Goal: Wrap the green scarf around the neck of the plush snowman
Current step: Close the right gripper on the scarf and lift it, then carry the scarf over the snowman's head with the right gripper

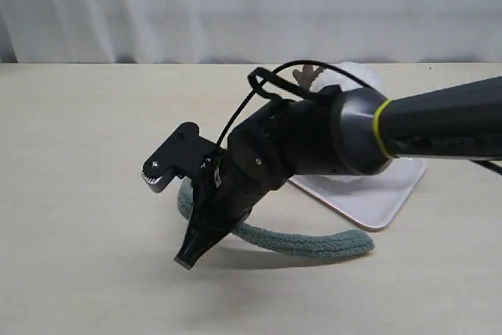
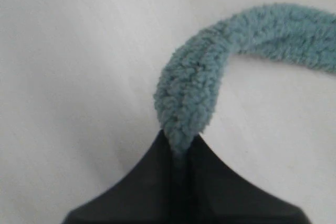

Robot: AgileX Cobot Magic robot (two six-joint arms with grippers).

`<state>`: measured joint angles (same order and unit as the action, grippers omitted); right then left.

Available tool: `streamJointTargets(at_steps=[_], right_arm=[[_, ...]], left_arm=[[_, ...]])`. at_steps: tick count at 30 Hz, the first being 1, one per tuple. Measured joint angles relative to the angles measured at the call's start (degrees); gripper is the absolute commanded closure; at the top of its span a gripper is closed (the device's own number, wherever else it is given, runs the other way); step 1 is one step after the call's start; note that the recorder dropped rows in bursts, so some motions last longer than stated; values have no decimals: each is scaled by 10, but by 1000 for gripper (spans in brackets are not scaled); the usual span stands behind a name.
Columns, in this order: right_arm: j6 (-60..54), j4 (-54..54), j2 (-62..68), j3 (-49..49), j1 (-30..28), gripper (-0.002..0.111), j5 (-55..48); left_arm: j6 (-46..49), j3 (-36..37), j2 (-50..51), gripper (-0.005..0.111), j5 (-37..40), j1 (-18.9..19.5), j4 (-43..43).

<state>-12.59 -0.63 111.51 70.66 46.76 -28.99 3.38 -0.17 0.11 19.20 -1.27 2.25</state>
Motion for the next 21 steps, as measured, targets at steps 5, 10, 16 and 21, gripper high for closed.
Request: streamJointTargets(at_steps=[5, 10, 16, 21], right_arm=[[0, 0, -101, 0, 0, 104, -42], [0, -14, -224, 0, 0, 104, -98], [120, -286, -283, 0, 0, 104, -122], [180, -446, -261, 0, 0, 104, -183]], left_arm=[[0, 0, 0, 107, 0, 0, 0], [0, 0, 0, 107, 0, 0, 0], [0, 0, 0, 107, 0, 0, 0], [0, 0, 0, 107, 0, 0, 0]])
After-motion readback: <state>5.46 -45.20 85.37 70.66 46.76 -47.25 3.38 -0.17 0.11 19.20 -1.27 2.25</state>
